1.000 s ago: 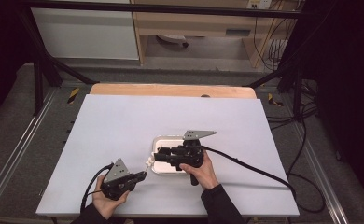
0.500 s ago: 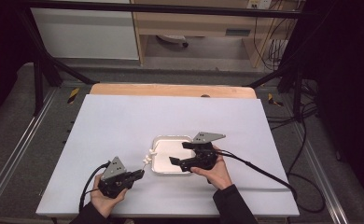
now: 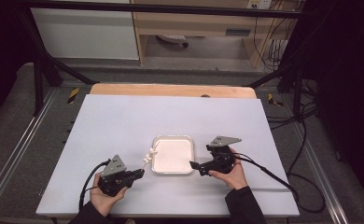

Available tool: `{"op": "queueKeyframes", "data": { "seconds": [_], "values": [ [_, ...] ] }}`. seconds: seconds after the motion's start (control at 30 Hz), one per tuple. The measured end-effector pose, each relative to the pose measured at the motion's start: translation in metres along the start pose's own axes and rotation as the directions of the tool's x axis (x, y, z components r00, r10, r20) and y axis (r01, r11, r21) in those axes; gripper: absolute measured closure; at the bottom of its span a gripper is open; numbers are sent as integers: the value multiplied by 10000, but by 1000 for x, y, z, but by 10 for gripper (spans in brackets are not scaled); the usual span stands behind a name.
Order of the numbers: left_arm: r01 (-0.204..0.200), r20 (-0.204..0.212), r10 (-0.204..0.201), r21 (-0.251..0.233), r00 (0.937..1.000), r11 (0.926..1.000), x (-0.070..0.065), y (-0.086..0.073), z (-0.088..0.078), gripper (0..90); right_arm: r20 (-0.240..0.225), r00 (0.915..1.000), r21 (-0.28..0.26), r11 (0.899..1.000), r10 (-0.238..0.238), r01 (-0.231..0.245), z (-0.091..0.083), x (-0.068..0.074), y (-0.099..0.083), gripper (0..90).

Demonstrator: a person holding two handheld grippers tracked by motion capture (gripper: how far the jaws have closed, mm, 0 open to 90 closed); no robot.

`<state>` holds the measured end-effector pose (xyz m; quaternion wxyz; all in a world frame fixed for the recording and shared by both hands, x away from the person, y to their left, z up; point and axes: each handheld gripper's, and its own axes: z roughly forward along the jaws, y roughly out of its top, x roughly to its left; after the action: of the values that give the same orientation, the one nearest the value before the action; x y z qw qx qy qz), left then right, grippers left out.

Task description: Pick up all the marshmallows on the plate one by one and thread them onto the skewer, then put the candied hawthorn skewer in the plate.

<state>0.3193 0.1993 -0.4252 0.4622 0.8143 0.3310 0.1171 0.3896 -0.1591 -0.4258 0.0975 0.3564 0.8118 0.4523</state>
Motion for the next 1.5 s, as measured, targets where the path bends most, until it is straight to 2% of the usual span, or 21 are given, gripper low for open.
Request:
{"op": "queueKeyframes", "data": {
  "seconds": [0.13, 0.2, 0.27, 0.4, 0.53, 0.83, 1.03, 1.23, 1.43, 1.5],
  "values": [
    [3, 92, -4, 113, 10000, 9999, 1, 3, 3, 883, 260, 9997, -39, 10000, -36, 37, -8, -11, -10, 8],
    [25, 111, -27, 165, 9999, 9999, 1, 5, 4, 883, 273, 9996, -55, 9999, 101, -100, -12, -15, -15, 8],
    [-48, 109, 46, 217, 9999, 9998, 1, 7, 4, 883, 337, 9994, 28, 10000, 6, -7, -16, -20, -21, 8],
    [-92, 2, 92, 255, 10000, 9996, 1, 12, 4, 883, 330, 9993, 155, 9997, -183, 178, -23, -27, -31, 8],
    [-53, -84, 56, 266, 9999, 9996, 3, 16, 4, 883, 501, 9987, 123, 9999, -56, 50, -30, -33, -40, 10],
    [-45, -141, 50, 318, 9999, 9995, 5, 31, 11, 882, 825, 9965, 100, 9999, 122, -131, -43, -40, -54, 10],
    [-30, -182, 38, 402, 9998, 9992, 5, 42, 19, 882, 948, 9954, 134, 9998, 127, -141, -48, -41, -56, 7],
    [14, -197, -2, 585, 9998, 9983, 5, 49, 30, 882, 947, 9954, 125, 9998, 135, -147, -50, -41, -59, 9],
    [-57, -216, 73, 735, 9997, 9973, 3, 56, 47, 882, 934, 9956, 202, 9997, 110, -129, -50, -41, -60, 9],
    [-52, -241, 74, 918, 9997, 9958, 4, 58, 55, 882, 913, 9958, 190, 9997, 101, -119, -50, -41, -60, 9]
  ]
}}
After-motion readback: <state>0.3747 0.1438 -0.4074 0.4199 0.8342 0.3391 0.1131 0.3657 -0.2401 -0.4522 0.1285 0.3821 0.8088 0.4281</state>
